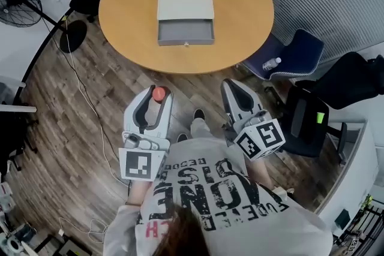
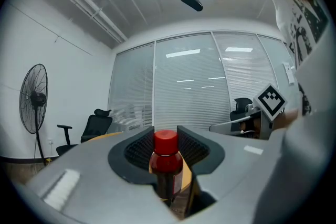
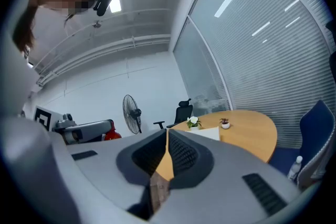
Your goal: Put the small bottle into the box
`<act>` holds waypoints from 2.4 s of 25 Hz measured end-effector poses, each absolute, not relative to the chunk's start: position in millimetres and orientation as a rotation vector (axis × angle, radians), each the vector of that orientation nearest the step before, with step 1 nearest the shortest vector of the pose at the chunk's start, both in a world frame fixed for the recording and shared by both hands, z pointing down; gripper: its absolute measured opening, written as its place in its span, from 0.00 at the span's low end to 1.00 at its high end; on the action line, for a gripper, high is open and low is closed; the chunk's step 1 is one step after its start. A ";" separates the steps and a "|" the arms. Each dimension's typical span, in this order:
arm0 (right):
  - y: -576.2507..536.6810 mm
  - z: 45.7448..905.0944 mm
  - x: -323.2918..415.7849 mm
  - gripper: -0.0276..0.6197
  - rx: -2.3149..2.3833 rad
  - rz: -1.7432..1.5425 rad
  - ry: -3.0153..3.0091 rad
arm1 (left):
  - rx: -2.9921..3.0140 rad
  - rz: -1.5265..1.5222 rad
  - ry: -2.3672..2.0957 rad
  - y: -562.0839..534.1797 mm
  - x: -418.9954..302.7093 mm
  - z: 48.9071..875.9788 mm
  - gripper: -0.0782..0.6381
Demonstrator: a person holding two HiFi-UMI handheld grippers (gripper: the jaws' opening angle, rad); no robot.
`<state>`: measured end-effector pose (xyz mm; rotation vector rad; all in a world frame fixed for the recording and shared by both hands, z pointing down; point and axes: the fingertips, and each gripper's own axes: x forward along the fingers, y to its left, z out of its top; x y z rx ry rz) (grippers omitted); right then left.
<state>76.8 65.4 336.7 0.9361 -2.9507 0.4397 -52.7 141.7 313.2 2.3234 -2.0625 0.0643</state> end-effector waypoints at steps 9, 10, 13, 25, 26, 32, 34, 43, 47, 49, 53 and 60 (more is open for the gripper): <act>-1.8 340.4 85.1 0.07 0.883 0.480 -2.958 | 2.308 0.048 -2.154 79.1 -48.5 307.7 0.31; -8.3 340.9 87.2 0.07 0.879 0.481 -2.959 | 2.321 0.032 -2.173 72.4 -47.6 304.5 0.31; -27.6 341.5 93.7 0.07 0.866 0.474 -2.958 | 2.292 0.042 -2.200 56.1 -44.3 304.6 0.31; -53.4 351.3 105.8 0.07 0.802 0.484 -2.953 | 2.266 -0.003 -2.259 32.8 -29.5 294.4 0.31; -53.8 351.0 105.6 0.07 0.801 0.485 -2.954 | 2.262 -0.001 -2.264 31.9 -30.3 294.3 0.31; -61.5 351.3 105.0 0.07 0.810 0.496 -2.948 | 2.265 0.007 -2.247 21.2 -32.2 296.6 0.31; -66.8 353.4 102.4 0.07 0.821 0.500 -2.941 | 2.271 0.000 -2.239 15.2 -35.6 297.6 0.31; -103.1 355.9 60.7 0.07 0.868 0.513 -2.910 | 2.291 -0.013 -2.179 -27.6 -82.6 303.5 0.31; -125.6 347.8 36.5 0.07 0.918 0.517 -2.901 | 2.322 -0.006 -2.129 -52.2 -107.5 302.7 0.31; -136.2 346.7 26.0 0.07 0.954 0.524 -2.894 | 2.333 -0.003 -2.107 -62.8 -119.9 303.4 0.31; -149.0 344.9 7.3 0.07 1.004 0.519 -2.872 | 2.354 -0.002 -2.063 -76.7 -142.3 307.2 0.31; -154.9 352.6 -15.1 0.07 1.092 0.541 -2.838 | 2.384 0.010 -1.990 -88.6 -171.6 320.8 0.31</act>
